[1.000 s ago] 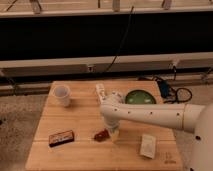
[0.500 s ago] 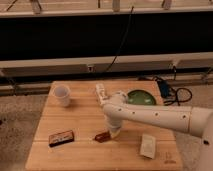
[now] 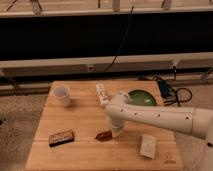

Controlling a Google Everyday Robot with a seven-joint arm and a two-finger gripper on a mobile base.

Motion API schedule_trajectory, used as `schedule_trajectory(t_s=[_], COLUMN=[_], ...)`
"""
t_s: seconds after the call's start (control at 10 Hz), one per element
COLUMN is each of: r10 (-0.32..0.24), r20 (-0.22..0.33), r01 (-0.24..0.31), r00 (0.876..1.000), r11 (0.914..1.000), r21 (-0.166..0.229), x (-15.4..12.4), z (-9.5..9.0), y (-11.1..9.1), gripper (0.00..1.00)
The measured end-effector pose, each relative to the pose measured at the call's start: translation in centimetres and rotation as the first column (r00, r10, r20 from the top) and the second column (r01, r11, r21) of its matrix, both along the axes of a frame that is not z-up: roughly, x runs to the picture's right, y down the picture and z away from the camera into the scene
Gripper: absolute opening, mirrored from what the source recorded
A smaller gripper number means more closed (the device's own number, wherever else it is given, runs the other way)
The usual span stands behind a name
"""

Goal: Drag the pepper across the table

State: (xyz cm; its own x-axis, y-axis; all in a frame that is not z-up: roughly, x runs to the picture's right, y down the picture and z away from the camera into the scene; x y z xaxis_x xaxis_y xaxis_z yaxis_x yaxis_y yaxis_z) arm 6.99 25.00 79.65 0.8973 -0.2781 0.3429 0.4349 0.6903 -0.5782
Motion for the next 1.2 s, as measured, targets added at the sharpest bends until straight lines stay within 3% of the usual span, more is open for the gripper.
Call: schedule_trajectory(t_s=[1.2], r10=[-0.07], r20=[0.005], r01=[0.07], r00=[0.998], r11=[0.9968], r21=[0.04], x=[1.5], z=[-0.7], y=[-0.7], gripper=[0.02])
